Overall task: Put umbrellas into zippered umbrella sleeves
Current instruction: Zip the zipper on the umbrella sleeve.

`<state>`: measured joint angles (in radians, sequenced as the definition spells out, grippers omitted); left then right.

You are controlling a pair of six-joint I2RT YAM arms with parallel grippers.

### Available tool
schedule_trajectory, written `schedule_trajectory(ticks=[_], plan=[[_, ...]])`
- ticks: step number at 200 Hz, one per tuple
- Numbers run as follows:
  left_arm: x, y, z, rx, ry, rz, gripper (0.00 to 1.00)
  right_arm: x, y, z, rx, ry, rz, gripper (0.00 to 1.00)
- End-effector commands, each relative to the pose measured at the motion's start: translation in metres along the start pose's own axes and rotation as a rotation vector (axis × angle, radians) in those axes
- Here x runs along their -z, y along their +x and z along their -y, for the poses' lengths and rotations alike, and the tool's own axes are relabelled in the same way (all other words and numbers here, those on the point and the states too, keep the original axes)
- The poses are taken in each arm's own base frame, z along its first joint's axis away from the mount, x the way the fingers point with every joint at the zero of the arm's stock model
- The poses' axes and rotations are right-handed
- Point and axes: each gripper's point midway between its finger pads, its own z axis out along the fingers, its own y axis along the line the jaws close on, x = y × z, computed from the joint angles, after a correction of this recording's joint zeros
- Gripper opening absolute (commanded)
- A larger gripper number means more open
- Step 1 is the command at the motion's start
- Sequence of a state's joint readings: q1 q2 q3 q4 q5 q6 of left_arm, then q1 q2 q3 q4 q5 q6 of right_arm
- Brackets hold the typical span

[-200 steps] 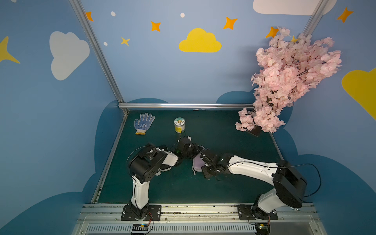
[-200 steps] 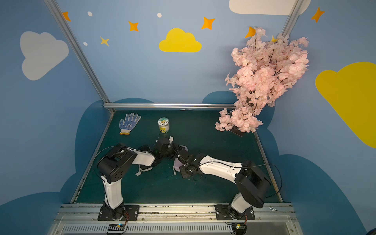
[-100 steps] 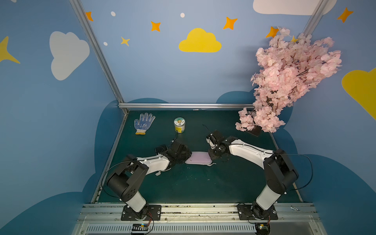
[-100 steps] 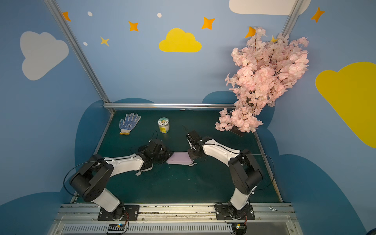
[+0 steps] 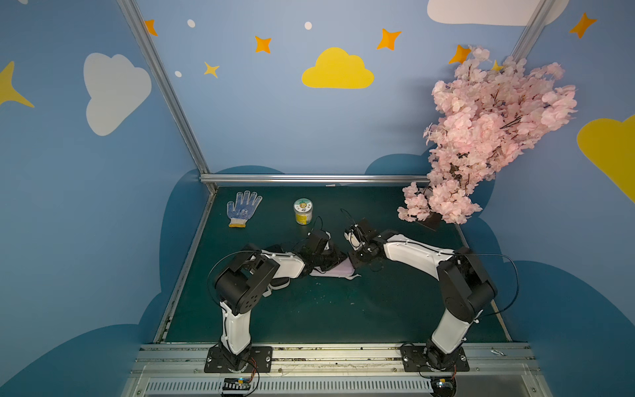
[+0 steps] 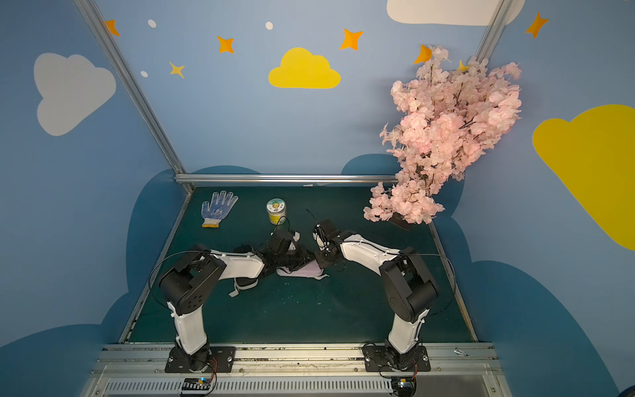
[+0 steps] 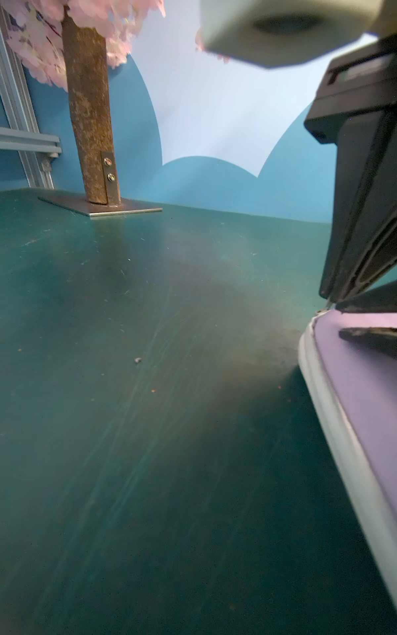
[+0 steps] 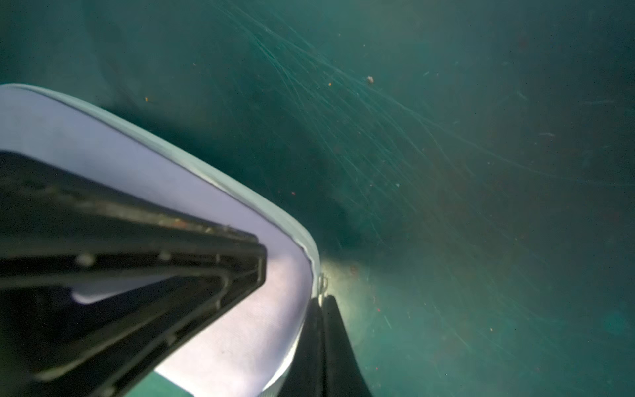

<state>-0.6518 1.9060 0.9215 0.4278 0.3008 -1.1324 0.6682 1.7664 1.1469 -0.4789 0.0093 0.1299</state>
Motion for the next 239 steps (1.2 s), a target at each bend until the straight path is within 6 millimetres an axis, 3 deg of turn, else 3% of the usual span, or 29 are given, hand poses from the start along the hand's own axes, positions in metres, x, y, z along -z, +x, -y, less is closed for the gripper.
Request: schedule_trajectory(ticks=[1,20,47,71,116,149,199,221,235,239], plan=[[-0.003,0.025,-0.088,0.078,-0.25,-0.061,0.12,0.0,0.007,0.001,0.012,0.004,0.002,0.0],[0.002,0.056,-0.11,0.089,-0.327,-0.113,0.12,-0.001,0.022,0.01,0.001,0.042,-0.032,0.0],[0.013,0.085,-0.139,0.087,-0.429,-0.107,0.12,-0.003,0.045,0.012,-0.028,0.046,-0.081,0.0],[0.017,0.09,-0.159,0.117,-0.474,-0.087,0.12,-0.001,0.062,0.0,-0.055,0.003,-0.109,0.0],[0.014,0.091,-0.173,0.126,-0.531,-0.067,0.11,0.005,0.085,-0.039,-0.047,-0.048,-0.147,0.0],[0.014,0.092,-0.176,0.124,-0.55,-0.059,0.11,0.013,0.088,-0.07,-0.04,-0.127,-0.131,0.0],[0.013,0.094,-0.178,0.126,-0.554,-0.059,0.11,0.021,0.07,-0.087,-0.077,-0.194,-0.084,0.0],[0.014,0.093,-0.176,0.122,-0.544,-0.059,0.11,0.019,0.074,-0.081,-0.076,-0.164,-0.108,0.0],[0.014,0.09,-0.164,0.105,-0.506,-0.063,0.13,0.026,0.078,-0.067,-0.087,-0.122,-0.119,0.0],[0.014,0.088,-0.157,0.092,-0.486,-0.064,0.14,0.028,0.078,-0.062,-0.094,-0.109,-0.12,0.06]])
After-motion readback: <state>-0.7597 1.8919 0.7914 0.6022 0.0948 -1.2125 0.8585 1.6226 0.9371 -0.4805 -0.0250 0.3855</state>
